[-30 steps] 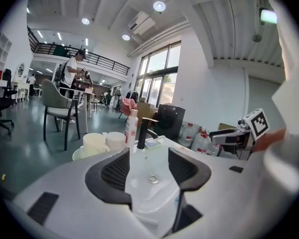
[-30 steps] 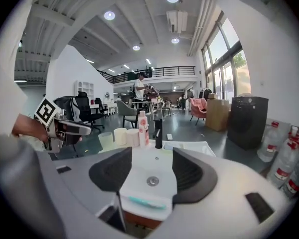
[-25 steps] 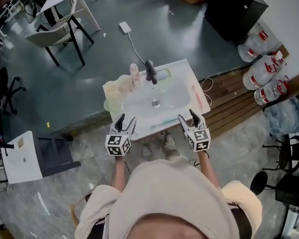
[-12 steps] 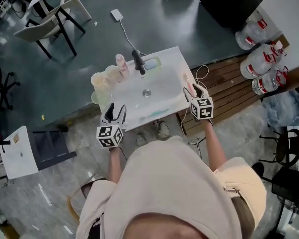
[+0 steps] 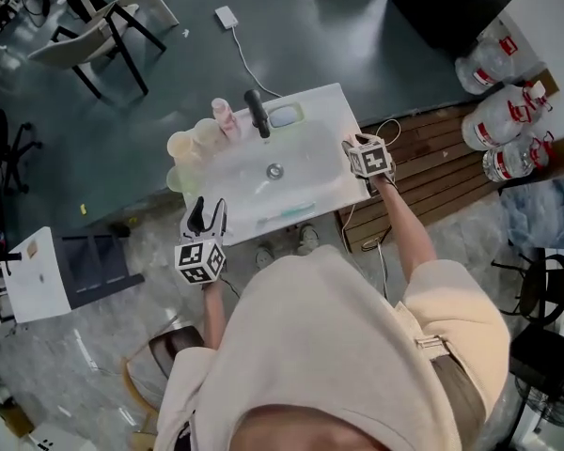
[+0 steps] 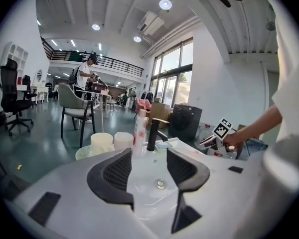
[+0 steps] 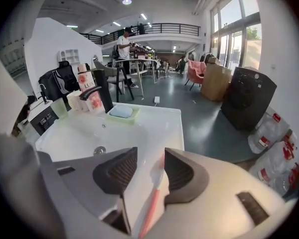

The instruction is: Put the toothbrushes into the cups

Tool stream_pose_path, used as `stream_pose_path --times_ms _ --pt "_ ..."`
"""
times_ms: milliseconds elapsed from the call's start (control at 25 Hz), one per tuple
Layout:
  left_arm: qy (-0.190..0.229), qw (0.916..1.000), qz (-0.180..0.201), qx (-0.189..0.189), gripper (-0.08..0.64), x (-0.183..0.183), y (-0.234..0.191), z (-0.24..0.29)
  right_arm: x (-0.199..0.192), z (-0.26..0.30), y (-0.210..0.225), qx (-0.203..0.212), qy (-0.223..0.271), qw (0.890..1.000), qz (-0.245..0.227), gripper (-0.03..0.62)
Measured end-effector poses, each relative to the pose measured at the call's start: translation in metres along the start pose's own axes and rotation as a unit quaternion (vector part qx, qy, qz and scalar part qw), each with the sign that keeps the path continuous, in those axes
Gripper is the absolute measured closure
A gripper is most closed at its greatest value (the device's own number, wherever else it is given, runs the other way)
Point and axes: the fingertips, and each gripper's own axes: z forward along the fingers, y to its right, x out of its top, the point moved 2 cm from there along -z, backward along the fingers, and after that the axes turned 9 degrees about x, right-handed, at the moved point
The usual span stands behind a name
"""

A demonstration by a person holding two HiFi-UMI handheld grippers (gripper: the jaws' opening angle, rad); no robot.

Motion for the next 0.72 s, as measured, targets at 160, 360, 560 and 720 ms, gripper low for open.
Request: stream_pose_path --times_ms 160,360,560,720 --pt "0.001 0.9996 -0.006 0.029 0.341 0.001 -0.005 -0.004 0.001 0.026 0.018 -0.001 -0.046 0.999 0.01 0.433" --pt "0.001 0.9984 -0.015 0.054 0.341 -0.001 -0.011 -0.007 -0.012 0.046 0.036 -0.013 -0.098 0.995 0.032 0.445" --pt "0.0 0.9979 -0.018 0.062 0.341 -0.002 -0.014 -0.007 -0.016 0.053 0.041 -0.023 -0.115 0.992 0.045 0.511" --pt "0.0 0.9982 -0.015 0.057 0.342 -0.002 -0.011 -0.006 -0.019 0.054 0.042 -0.025 -0.111 0.992 0.057 0.523"
